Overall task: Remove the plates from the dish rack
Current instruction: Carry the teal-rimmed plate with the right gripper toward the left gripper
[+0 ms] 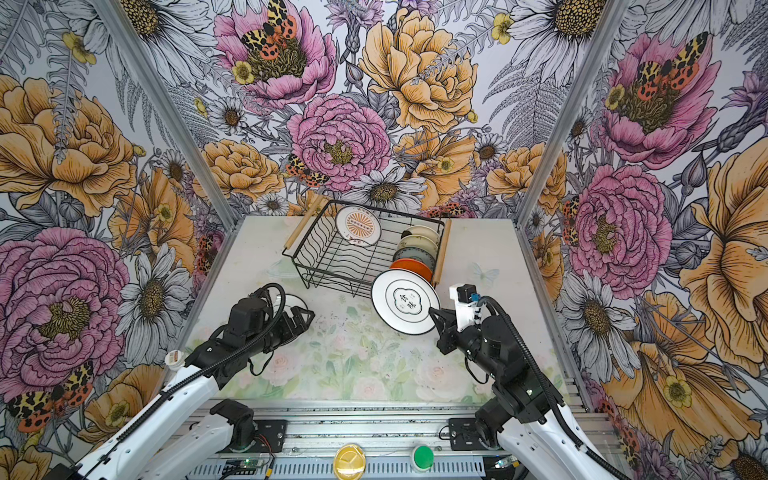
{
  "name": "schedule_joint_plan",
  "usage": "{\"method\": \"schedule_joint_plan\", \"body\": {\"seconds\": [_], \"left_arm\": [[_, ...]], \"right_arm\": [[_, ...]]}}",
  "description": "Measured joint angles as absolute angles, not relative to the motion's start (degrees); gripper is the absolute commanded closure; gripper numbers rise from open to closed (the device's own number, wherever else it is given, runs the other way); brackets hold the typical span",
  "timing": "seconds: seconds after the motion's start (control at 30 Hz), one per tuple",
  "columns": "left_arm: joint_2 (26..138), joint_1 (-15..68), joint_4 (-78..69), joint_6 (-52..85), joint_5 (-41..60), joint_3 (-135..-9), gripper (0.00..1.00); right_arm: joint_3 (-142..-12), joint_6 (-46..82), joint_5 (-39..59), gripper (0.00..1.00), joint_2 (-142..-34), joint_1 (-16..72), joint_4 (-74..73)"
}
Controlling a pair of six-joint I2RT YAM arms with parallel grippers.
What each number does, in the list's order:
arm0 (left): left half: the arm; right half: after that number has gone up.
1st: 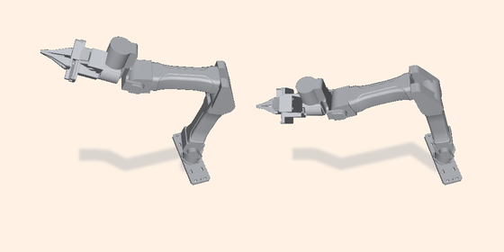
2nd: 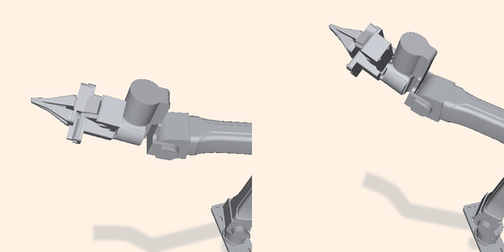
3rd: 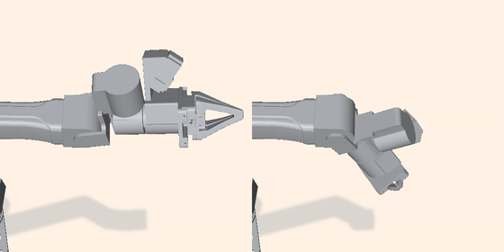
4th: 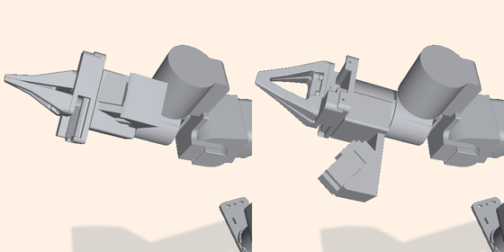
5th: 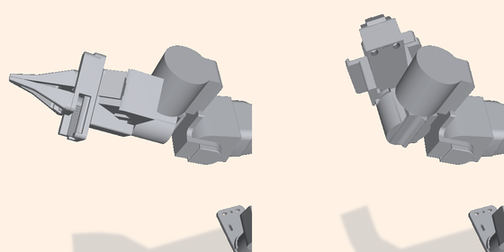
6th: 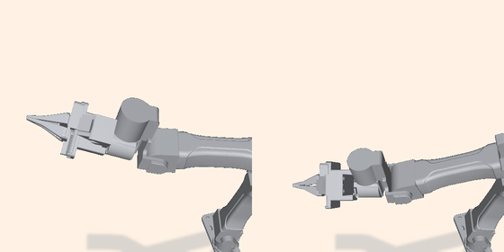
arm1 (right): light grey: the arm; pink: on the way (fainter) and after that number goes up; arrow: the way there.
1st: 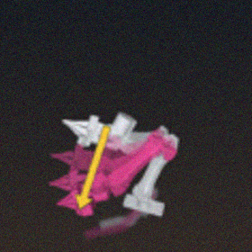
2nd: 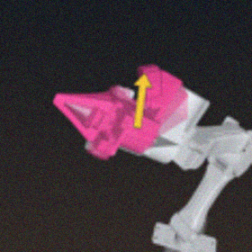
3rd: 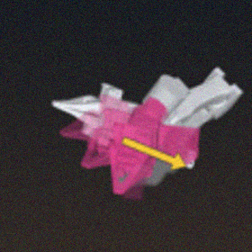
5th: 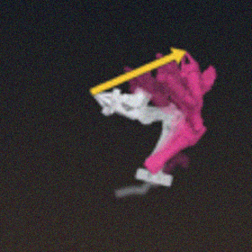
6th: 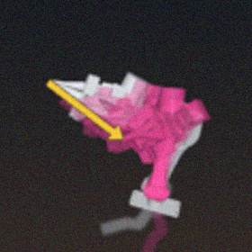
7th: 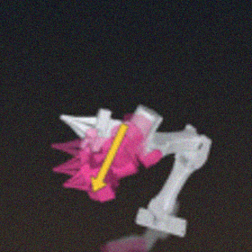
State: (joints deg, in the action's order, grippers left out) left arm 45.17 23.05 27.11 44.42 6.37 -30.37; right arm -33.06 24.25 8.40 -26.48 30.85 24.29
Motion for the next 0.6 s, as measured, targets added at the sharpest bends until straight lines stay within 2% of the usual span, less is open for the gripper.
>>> {"method": "schedule_joint_plan", "body": {"seconds": [0.27,0.6], "left_arm": [[45.10,27.46,21.45,46.15,5.89,-27.51,0.05],[46.41,31.75,14.04,46.19,6.59,-24.18,0.10]], "right_arm": [[-30.44,42.04,10.85,1.00,-36.47,33.28,25.06],[-30.41,53.04,13.80,1.00,-49.58,38.09,22.70]]}}
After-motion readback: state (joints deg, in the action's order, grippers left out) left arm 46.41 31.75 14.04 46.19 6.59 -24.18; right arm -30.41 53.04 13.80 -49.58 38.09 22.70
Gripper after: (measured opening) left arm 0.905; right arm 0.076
